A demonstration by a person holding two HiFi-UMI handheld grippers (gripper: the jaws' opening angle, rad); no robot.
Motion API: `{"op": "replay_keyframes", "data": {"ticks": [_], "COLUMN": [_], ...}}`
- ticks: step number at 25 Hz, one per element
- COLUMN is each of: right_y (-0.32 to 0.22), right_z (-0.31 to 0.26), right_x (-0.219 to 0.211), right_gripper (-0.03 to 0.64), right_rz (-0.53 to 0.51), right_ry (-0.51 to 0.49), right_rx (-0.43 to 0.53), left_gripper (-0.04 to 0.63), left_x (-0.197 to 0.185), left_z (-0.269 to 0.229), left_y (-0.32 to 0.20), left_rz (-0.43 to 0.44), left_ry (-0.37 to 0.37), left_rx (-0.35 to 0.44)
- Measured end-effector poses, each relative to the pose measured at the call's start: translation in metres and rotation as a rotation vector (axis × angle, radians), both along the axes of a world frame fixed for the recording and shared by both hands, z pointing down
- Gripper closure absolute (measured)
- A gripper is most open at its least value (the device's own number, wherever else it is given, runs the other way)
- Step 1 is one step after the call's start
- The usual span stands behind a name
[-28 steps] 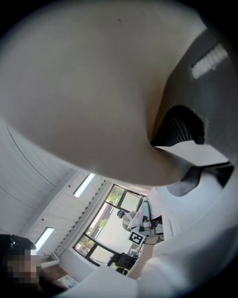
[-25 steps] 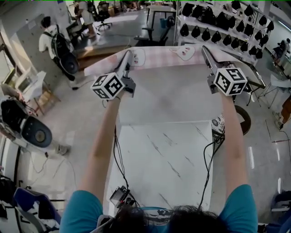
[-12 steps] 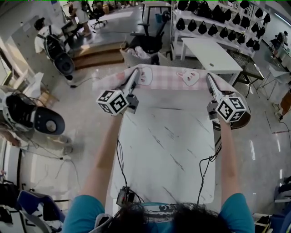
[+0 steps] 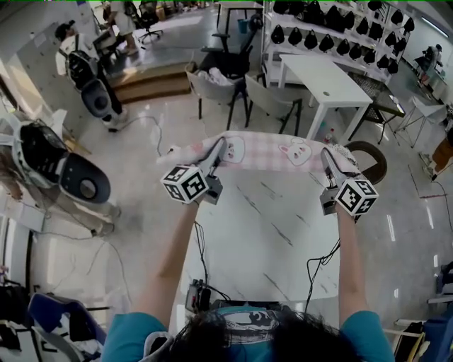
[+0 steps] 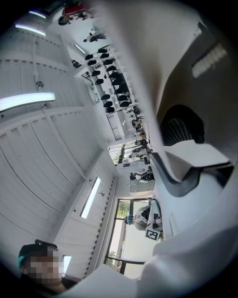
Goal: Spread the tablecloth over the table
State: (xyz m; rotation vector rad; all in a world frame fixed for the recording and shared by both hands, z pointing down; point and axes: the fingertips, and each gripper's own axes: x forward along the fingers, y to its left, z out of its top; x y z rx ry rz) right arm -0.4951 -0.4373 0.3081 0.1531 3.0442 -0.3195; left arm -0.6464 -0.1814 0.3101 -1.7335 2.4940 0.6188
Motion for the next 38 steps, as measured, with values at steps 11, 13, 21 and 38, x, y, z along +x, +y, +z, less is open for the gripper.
{"op": "replay_keyframes", "data": {"ticks": [11, 13, 21, 38], "right_y": [0.052, 0.061, 0.081, 0.103], "right_z": [0.108, 0.121, 0.159, 0.214], "right_x": [0.095, 0.106, 0.141, 0.209], "right_gripper": [0.568, 0.568, 0.568, 0.565], "right_rz": [0.089, 0.097, 0.106, 0.044], "right_ry": [0.156, 0.168, 0.221, 0.301], "right_rx": [-0.213, -0.255, -0.402, -0.497], "left_gripper": [0.543, 0.546, 0.557, 0.574], "left_x": [0.081, 0.090, 0.124, 0.208], "left_z": [0.097, 0.109, 0.143, 0.205], "left_y": [0.055, 0.064, 0.087, 0.118], "left_rz": [0.060, 0.069, 0.072, 0.051], "left_ry": [0.282, 0.329, 0.441, 0.693], "left_rx": [-0.030, -0.010, 0.022, 0.099]}}
